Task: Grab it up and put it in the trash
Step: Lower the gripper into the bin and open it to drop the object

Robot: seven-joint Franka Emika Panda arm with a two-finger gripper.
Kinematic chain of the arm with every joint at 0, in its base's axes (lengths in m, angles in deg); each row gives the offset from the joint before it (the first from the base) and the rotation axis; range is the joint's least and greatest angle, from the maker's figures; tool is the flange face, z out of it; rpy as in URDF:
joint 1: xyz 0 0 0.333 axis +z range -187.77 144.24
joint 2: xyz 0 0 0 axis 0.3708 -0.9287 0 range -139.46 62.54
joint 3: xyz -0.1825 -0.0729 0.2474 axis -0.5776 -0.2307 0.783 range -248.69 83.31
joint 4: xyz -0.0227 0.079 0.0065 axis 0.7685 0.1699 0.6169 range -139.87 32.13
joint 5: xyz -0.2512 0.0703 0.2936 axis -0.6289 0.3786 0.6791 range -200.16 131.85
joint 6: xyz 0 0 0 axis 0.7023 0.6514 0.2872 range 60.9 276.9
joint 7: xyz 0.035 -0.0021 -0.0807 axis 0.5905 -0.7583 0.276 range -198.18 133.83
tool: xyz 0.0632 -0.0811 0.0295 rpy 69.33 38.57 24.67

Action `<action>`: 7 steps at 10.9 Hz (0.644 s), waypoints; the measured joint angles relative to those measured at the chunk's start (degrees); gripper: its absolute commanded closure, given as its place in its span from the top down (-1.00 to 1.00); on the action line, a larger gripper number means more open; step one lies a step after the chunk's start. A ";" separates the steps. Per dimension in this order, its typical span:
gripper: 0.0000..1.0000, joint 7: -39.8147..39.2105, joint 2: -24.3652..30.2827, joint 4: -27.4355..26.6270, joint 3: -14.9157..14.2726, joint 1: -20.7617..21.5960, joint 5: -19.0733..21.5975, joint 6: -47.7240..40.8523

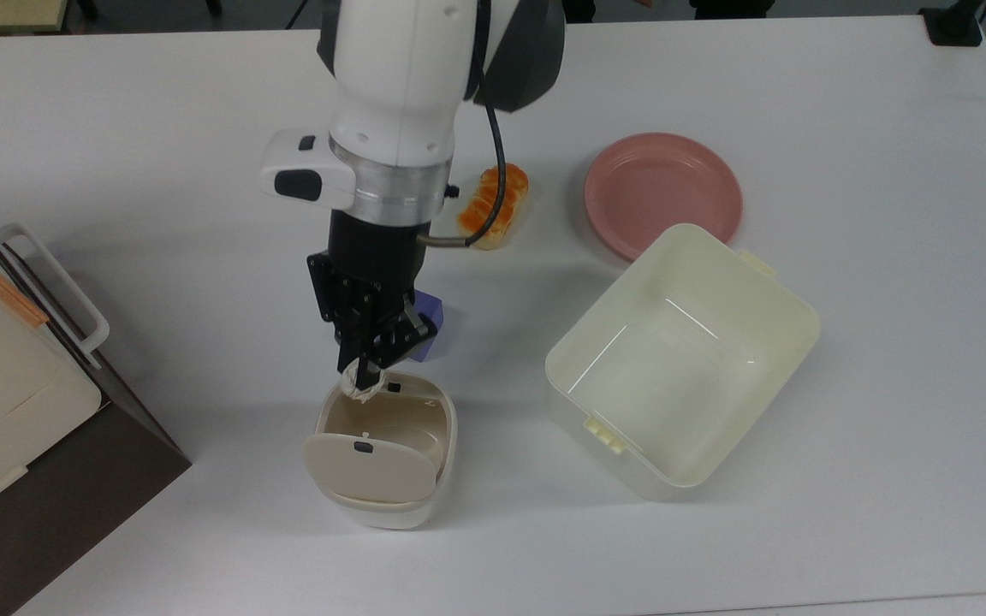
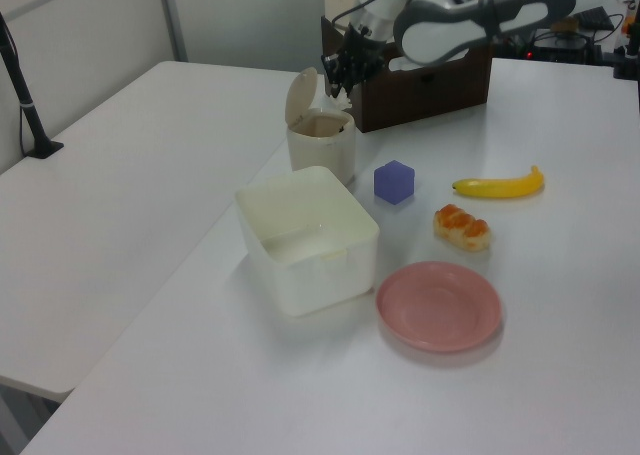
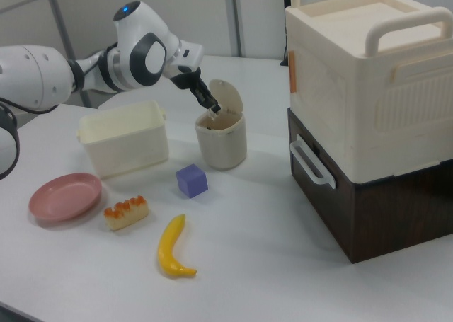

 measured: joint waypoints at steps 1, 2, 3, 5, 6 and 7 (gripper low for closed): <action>0.65 3.59 -0.91 0.17 0.05 0.12 -3.28 0.89; 1.00 6.30 -1.46 0.24 0.10 0.38 -5.48 1.22; 1.00 7.64 -1.73 0.26 0.10 0.69 -6.36 1.25; 1.00 7.81 -1.80 0.42 0.11 0.80 -6.51 1.25; 1.00 7.78 -1.79 0.53 0.15 0.80 -6.51 1.25; 1.00 7.71 -1.76 0.70 0.39 0.79 -6.51 1.25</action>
